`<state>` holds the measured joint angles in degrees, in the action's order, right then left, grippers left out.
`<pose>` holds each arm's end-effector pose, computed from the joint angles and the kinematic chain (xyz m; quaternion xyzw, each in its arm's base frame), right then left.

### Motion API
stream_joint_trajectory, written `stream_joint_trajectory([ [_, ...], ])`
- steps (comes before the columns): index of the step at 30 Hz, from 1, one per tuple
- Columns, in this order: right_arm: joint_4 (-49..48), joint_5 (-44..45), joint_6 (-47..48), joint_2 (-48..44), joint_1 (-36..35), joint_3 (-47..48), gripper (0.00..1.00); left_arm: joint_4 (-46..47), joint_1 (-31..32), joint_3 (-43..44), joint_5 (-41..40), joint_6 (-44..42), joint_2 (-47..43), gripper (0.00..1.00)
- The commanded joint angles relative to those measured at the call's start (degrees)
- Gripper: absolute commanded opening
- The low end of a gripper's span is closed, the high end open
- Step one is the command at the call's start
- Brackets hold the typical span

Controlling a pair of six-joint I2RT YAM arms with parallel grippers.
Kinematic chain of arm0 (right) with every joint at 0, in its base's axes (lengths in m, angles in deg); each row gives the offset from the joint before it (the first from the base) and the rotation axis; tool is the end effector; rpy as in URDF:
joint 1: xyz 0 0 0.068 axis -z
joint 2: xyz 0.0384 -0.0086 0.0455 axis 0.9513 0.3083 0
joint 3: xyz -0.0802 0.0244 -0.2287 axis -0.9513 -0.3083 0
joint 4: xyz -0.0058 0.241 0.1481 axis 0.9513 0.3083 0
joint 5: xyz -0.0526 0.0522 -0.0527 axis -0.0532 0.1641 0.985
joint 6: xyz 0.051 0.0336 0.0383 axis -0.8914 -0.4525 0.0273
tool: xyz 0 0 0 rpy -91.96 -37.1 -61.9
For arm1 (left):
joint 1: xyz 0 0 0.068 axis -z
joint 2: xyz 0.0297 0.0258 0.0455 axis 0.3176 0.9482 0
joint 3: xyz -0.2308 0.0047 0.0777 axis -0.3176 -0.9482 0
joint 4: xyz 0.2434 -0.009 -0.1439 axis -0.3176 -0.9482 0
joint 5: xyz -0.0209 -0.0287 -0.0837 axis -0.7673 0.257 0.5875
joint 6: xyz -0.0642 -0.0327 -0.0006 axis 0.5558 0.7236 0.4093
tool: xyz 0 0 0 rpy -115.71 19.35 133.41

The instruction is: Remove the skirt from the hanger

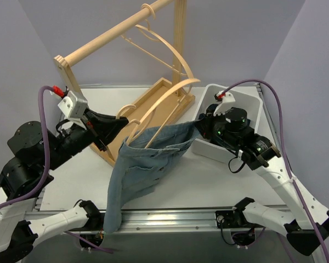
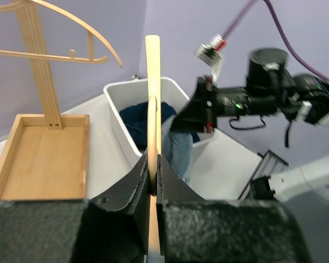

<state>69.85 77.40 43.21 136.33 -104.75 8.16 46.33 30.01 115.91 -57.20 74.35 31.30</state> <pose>0.2405 0.1588 0.3834 -0.1068 0.7475 0.3089 0.5783 0.1109 -0.1293 0.5250 0.2211 0.6387 -0.3890 0.6260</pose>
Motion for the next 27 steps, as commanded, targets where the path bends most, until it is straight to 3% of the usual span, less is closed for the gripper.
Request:
stream_joint_trajectory([
  [1, -5.7, -6.2, -3.1, -5.2, -0.5, -0.7, 0.00, 14.2, -0.1, -2.1, -7.3, 4.2, 1.0, 0.02],
  [6, -6.5, -10.3, -4.9, -6.8, -1.5, -2.0, 0.00, 22.5, 0.0, -4.1, -6.2, 7.0, 4.6, 0.02],
  [15, -6.2, -3.6, -5.6, -9.0, -7.3, -3.0, 0.00, 22.5, 0.0, 0.5, -4.0, 5.2, 7.7, 0.02],
  [22, 0.6, 3.1, -1.2, -6.8, -7.3, 5.0, 0.00, 18.6, 0.0, -3.0, -4.9, 2.2, 3.6, 0.02],
  [27, 6.4, 15.0, 4.4, 0.2, -7.2, 17.6, 0.00, 13.9, 0.0, -6.3, -5.7, -0.5, 0.4, 0.02],
])
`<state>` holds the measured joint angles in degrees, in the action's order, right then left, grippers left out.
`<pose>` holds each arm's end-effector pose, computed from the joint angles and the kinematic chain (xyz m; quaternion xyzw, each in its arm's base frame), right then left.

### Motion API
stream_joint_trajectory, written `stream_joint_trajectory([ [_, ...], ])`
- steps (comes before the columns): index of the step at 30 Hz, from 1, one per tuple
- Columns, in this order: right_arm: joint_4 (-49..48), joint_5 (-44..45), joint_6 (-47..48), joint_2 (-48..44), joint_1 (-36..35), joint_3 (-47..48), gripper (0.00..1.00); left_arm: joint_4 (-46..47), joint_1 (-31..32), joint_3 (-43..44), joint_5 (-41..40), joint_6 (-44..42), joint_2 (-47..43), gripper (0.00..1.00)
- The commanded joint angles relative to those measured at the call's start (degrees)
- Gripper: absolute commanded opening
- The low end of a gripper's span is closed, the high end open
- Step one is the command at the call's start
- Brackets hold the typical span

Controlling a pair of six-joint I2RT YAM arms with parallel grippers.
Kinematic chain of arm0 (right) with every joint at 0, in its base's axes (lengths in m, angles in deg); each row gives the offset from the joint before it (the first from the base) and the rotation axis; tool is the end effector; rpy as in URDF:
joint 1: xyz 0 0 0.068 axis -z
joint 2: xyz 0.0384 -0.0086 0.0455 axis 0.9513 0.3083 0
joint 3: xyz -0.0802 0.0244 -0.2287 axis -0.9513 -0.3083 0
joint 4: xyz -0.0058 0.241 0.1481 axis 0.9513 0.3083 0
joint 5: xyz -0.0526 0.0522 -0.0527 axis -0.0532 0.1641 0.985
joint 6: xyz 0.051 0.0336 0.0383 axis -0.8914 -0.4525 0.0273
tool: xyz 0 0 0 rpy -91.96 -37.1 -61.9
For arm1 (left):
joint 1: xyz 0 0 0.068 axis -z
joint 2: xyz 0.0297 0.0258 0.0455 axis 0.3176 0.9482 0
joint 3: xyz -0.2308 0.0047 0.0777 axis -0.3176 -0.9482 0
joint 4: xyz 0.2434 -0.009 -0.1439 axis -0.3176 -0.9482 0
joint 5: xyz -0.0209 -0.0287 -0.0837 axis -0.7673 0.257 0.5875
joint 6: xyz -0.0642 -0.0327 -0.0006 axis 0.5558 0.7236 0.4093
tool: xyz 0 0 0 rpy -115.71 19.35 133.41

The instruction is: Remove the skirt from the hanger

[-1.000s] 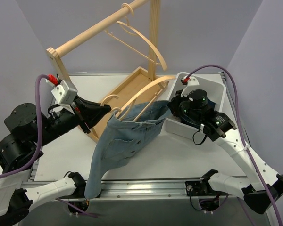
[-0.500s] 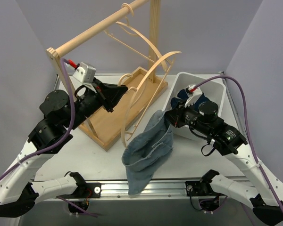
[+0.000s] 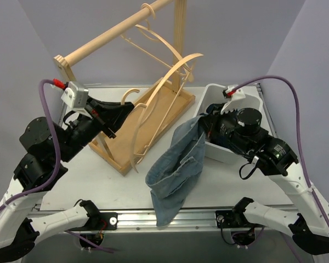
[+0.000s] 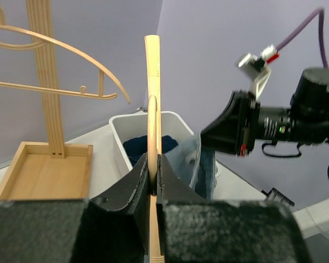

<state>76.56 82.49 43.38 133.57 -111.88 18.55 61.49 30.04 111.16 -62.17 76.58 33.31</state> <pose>0.1952 0.1607 0.4488 -0.1183 0.7073 0.3353 0.6109 0.1332 -0.1469 0.5284 0.1611 0.5989 -0.4025 0.6733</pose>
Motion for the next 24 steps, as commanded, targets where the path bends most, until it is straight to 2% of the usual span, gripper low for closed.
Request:
stream_joint_trajectory([
  [1, 1.0, 12.1, 5.8, 5.4, 0.1, 9.1, 0.00, -2.2, 0.0, -1.8, -1.0, -3.7, -1.9, 0.02],
  [4, 4.0, 17.7, 8.7, 11.2, 1.9, 17.9, 0.00, -7.0, 0.0, -0.9, -3.2, -6.3, -3.1, 0.02],
  [9, 3.4, 17.0, 11.3, 15.9, 5.6, 29.3, 0.00, -11.9, 0.0, 0.4, -5.5, -10.4, -4.8, 0.02],
  [13, 2.2, 20.6, 13.6, 19.0, 6.0, 38.5, 0.00, -16.8, 0.0, 3.2, -6.9, -13.5, -4.4, 0.02],
  [19, -5.4, 26.0, 17.4, 16.7, 5.9, 40.5, 0.00, -16.9, 0.0, 1.3, -6.8, -14.2, -5.2, 0.02],
  [24, -6.4, 29.8, 22.3, 19.8, 5.9, 49.0, 0.00, -15.5, 0.0, -0.4, -5.3, -13.9, -4.5, 0.02],
])
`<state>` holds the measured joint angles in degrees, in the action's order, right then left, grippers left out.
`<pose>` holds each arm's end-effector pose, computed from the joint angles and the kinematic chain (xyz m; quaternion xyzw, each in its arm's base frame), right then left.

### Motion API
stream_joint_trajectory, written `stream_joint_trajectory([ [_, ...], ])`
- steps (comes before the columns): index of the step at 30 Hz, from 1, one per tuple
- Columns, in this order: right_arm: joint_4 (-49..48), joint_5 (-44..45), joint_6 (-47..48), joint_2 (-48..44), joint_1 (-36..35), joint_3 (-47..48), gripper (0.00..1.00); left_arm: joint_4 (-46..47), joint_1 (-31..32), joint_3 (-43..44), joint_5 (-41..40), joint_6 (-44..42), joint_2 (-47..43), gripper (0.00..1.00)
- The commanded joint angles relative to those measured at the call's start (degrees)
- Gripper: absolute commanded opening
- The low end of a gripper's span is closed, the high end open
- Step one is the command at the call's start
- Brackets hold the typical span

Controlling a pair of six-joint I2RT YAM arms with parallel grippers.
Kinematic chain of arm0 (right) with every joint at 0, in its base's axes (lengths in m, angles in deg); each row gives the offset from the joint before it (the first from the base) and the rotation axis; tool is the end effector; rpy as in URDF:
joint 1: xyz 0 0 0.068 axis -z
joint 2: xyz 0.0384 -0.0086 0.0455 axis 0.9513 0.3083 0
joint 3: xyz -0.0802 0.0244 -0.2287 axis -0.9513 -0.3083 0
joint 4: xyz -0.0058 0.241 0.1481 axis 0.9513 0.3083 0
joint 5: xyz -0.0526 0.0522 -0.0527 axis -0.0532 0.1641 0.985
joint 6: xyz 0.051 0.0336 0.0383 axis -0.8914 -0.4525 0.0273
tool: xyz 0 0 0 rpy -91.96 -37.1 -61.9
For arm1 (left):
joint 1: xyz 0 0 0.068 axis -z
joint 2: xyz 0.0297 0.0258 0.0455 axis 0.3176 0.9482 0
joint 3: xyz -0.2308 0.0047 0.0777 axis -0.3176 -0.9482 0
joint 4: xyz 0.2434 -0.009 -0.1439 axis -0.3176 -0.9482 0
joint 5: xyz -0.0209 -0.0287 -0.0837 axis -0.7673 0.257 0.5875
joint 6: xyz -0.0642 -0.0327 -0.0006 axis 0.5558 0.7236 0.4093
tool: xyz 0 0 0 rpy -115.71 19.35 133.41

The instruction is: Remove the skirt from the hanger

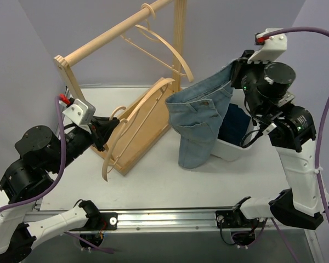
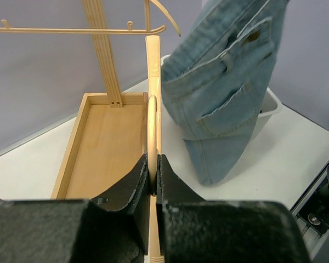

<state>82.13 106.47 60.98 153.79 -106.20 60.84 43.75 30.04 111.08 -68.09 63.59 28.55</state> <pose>0.2175 0.1164 0.5958 0.0023 0.6199 0.1097 0.7769 0.1188 -0.1213 0.5007 0.2286 0.6672 -0.2560 0.6611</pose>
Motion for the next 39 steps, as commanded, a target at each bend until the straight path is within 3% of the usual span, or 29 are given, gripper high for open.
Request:
stream_joint_trajectory([
  [1, -13.2, 5.9, 6.6, -0.1, 0.2, 7.6, 0.00, 2.3, 0.0, -0.2, 1.0, -0.4, 0.5, 0.02],
  [6, -12.8, 5.3, 8.8, 1.9, 0.2, 10.8, 0.00, 4.2, 0.0, -2.6, 1.8, -0.2, -0.2, 0.02],
  [10, -19.0, 8.3, 10.9, 0.2, 0.2, 6.5, 0.00, 3.9, 0.0, -2.1, 1.7, -0.5, -0.1, 0.02],
  [16, -26.2, 12.7, 19.2, 2.8, 0.2, 8.3, 0.00, 4.5, 0.0, -3.8, 3.4, 0.4, 0.4, 0.02],
  [21, -30.7, 17.8, 32.2, 11.0, 0.3, 17.2, 0.00, 6.9, 0.0, -7.3, 4.4, 1.9, -0.6, 0.02],
  [28, -40.3, 16.8, 40.3, 17.0, 1.0, 25.2, 0.00, 7.4, 0.0, -8.3, 6.6, 4.0, 0.4, 0.02],
  [39, -44.3, 12.6, 39.4, 20.1, 6.3, 27.4, 0.00, 7.8, 0.0, -9.1, 7.9, 5.3, 1.9, 0.02],
])
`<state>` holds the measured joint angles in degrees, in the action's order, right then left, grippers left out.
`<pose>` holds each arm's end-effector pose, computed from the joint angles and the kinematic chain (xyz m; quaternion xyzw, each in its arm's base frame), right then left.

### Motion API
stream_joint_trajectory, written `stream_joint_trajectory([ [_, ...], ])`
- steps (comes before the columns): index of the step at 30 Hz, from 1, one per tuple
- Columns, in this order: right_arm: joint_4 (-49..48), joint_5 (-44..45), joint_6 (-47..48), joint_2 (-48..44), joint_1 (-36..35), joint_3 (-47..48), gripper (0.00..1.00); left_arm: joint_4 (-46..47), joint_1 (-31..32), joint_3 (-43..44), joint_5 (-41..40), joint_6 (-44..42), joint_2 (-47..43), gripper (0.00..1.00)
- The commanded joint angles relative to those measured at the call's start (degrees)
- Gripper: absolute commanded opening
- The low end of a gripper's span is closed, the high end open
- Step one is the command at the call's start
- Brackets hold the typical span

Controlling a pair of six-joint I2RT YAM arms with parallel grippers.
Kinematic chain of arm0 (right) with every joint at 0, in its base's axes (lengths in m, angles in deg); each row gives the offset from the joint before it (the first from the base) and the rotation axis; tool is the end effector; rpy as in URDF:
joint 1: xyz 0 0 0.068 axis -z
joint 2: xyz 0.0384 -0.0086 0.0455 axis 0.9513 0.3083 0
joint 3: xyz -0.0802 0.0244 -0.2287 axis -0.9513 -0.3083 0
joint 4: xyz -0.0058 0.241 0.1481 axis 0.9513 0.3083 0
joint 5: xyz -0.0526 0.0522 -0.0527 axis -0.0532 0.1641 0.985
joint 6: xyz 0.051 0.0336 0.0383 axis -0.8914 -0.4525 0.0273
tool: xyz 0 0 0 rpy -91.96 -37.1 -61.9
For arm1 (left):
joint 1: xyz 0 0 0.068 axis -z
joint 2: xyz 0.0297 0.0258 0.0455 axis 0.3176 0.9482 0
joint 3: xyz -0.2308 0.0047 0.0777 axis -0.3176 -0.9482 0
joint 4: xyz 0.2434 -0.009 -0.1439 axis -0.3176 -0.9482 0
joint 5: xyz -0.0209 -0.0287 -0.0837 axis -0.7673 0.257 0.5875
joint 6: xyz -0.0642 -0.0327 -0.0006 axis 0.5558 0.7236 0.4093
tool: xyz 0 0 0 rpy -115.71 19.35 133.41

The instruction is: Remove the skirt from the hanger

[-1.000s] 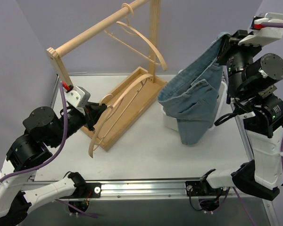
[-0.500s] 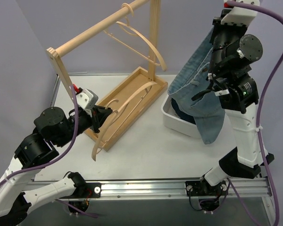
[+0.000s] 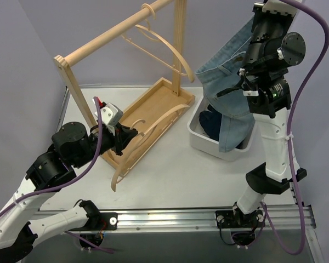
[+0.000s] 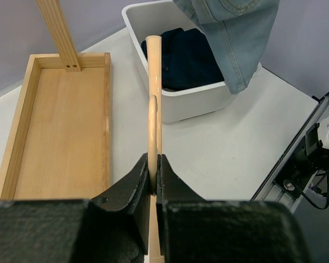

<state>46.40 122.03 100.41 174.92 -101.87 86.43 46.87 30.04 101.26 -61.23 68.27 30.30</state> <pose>0.2430 0.0941 0.6779 0.1222 0.4199 -0.1667 0.8837 0.1425 -0.1589 0.4468 0.2601 0.7094 -0.2953 0.5848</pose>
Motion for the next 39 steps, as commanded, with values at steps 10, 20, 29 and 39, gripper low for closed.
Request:
stream_joint_trajectory([
  [10, -4.6, -12.1, -14.6, 1.5, 15.0, 2.2, 0.00, 3.0, 0.0, 2.1, -0.5, 0.8, -0.4, 0.02],
  [20, -2.3, -19.8, -24.5, 5.4, 19.8, 4.7, 0.00, 2.7, 0.0, 1.4, -1.6, 1.7, -1.2, 0.02],
  [29, -5.1, -18.8, -27.1, -2.1, 19.8, -11.3, 0.00, 3.9, 0.0, 0.3, -1.0, 1.4, 0.1, 0.02],
  [39, -4.6, -12.3, -30.1, -19.0, 19.9, -39.0, 0.00, 4.7, 0.0, -0.6, 1.3, 3.2, 0.1, 0.02],
])
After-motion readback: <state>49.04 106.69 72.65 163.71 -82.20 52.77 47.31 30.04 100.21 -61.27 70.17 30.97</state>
